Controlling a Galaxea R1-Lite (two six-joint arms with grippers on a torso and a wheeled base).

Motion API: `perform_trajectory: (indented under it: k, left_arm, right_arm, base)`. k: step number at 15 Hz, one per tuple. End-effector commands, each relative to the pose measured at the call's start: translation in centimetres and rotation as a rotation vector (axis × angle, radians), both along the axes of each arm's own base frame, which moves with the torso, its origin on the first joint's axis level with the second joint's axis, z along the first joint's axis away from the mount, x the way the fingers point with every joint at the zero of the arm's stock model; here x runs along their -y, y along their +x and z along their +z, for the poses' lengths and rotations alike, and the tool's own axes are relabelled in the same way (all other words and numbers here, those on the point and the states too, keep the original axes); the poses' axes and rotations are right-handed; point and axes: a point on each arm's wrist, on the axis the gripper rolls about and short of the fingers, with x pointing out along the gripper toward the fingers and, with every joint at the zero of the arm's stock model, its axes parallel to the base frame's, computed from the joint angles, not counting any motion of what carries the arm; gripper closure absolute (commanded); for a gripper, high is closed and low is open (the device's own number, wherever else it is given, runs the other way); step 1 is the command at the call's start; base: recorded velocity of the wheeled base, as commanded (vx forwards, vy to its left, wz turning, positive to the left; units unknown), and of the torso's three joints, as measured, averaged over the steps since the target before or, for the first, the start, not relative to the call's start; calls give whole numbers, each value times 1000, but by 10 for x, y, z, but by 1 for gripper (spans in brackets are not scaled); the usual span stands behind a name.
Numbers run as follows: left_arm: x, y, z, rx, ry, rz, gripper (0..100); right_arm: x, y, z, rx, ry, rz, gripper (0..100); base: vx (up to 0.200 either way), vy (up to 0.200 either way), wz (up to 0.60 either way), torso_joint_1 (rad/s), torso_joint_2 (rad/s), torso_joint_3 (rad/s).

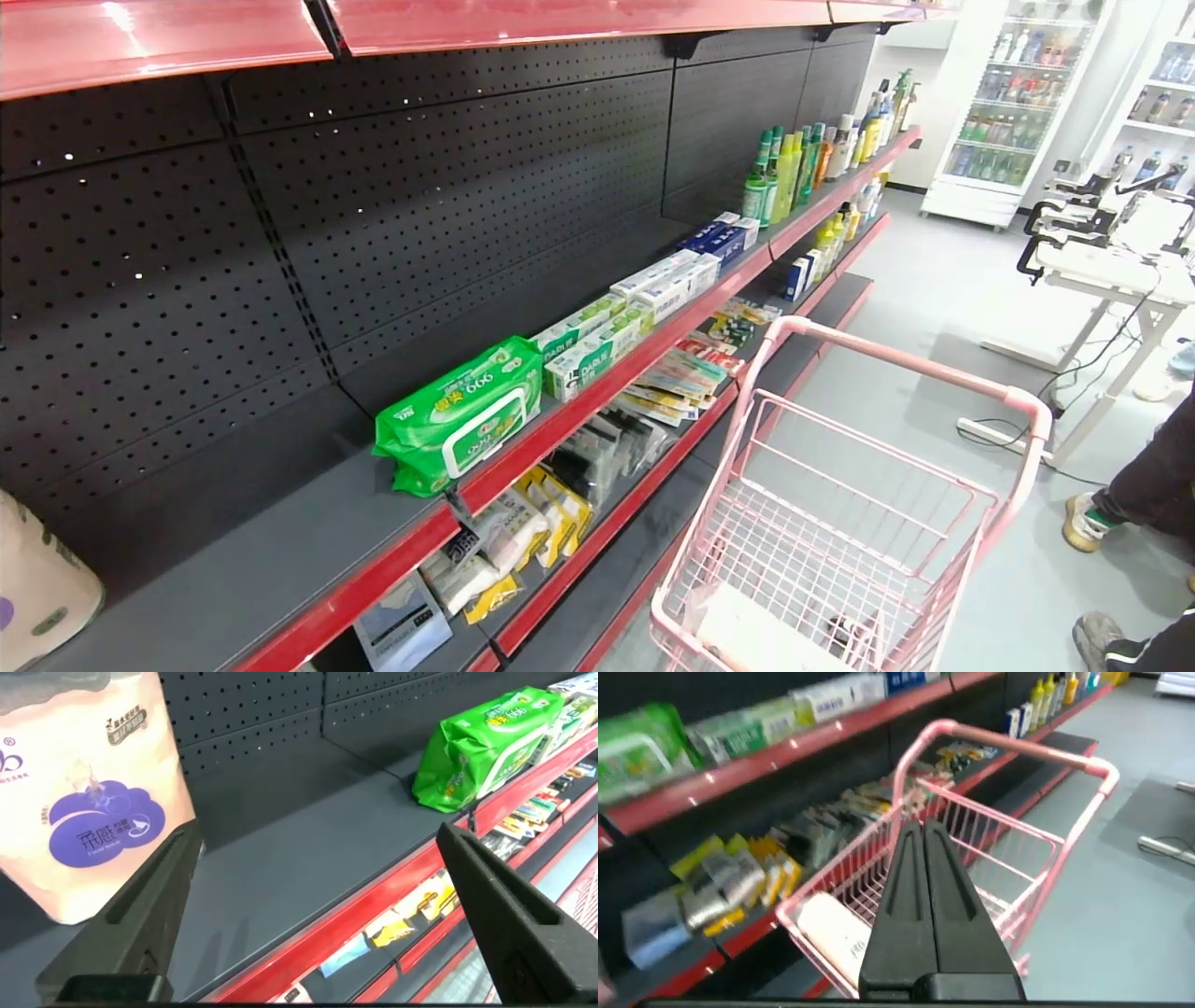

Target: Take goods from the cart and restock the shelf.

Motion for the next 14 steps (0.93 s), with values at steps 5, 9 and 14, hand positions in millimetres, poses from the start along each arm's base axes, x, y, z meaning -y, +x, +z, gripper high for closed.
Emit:
perform_trajectory:
  k: [5,9,14]
  left_arm:
    - [0,0,0,-2,0,1,0]
    - [0,0,0,-2,0,1,0]
    - [0,0,0,-2,0,1,0]
  right_arm:
    - [-11,210,126,-466,-139,-28,100]
    - [-54,306,39,-824,-330,151,100]
    - [-95,317,-11,-941,-539,358,100]
  base:
    - [0,0,0,0,0,0]
    - [0,0,0,0,0,0]
    - [0,0,0,0,0,0]
